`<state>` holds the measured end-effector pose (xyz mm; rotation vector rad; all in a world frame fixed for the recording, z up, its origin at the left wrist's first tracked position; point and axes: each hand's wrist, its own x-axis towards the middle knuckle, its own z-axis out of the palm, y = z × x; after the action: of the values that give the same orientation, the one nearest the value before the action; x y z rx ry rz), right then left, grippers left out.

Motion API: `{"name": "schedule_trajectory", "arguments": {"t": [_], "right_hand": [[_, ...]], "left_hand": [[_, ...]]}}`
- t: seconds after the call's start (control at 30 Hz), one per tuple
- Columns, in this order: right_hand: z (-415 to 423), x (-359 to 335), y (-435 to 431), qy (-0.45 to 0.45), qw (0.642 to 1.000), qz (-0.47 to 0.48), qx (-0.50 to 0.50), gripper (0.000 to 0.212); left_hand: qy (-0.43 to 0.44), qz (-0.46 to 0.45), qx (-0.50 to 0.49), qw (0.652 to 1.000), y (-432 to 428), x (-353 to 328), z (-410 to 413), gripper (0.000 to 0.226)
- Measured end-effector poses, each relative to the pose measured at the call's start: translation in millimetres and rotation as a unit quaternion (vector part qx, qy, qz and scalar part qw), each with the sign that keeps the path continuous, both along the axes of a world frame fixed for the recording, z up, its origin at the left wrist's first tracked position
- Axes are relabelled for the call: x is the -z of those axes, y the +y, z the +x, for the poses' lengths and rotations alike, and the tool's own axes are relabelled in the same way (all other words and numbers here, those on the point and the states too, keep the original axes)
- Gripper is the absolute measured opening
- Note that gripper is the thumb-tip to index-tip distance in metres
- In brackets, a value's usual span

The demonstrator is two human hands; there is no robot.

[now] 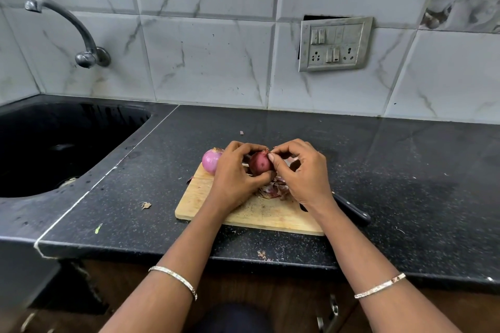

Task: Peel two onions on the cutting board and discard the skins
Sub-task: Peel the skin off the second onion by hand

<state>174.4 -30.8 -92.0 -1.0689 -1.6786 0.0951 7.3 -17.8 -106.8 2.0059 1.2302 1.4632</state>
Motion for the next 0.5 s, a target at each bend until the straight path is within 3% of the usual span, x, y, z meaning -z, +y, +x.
{"name": "schedule_trajectory", "arguments": {"t": [0.23,0.5], "right_hand": [[3.2,1.9,1.7,-0.003,1.0,-0.012,-0.017,0.004],[0.9,0.1,-1.1,0.046,0.997,-0.046,-0.041,0.014]], "left_hand": [[-0.035,-0.01,-0.015,0.999,4.9,2.3,-2.0,0.055],[-0.011,0.004,-0.001,1.0,0.7,0.4,-0.3,0.056]]}}
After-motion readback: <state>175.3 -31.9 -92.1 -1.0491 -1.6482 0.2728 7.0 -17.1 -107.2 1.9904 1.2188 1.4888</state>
